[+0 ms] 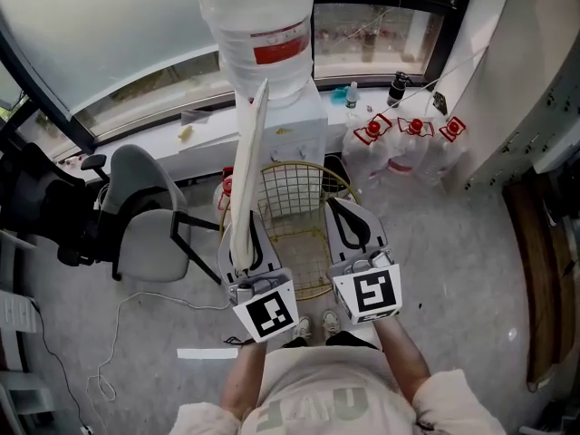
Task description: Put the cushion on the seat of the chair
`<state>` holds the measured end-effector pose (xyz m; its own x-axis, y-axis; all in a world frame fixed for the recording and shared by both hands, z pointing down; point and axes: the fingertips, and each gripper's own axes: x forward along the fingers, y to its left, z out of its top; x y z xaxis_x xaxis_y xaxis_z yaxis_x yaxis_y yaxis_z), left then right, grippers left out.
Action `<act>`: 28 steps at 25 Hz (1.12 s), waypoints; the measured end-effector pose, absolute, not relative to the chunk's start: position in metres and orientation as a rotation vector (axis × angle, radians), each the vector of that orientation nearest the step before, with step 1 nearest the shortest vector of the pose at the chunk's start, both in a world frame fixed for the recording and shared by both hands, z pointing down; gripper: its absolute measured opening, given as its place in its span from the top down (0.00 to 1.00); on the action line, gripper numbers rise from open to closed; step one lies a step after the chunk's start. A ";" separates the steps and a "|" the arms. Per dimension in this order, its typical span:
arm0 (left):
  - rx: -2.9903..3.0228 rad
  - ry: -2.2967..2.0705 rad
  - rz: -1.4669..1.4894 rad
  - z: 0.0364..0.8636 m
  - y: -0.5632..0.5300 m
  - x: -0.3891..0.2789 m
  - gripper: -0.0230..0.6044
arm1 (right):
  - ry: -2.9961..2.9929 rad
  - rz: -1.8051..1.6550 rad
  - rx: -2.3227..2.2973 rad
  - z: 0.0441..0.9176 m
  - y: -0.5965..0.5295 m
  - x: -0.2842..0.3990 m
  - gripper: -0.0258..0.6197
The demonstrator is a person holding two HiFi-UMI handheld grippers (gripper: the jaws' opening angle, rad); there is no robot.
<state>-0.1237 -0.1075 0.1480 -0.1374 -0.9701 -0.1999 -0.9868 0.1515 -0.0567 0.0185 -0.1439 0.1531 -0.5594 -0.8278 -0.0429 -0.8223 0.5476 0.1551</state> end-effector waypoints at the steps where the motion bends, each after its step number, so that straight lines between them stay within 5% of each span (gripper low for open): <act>1: -1.936 2.245 0.122 0.153 -0.110 -0.124 0.88 | -2.750 -0.230 1.443 0.157 -0.147 0.016 0.93; 28: -2.065 2.485 -0.302 0.473 -0.118 -0.116 0.88 | -2.640 0.239 1.253 0.469 -0.167 0.001 0.93</act>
<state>-0.1162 -0.1180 0.4735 -0.1870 -0.9623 0.1973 -0.9816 0.1751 -0.0763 0.0012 -0.1673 0.4690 -0.6169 -0.7443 0.2559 -0.7781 0.6256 -0.0564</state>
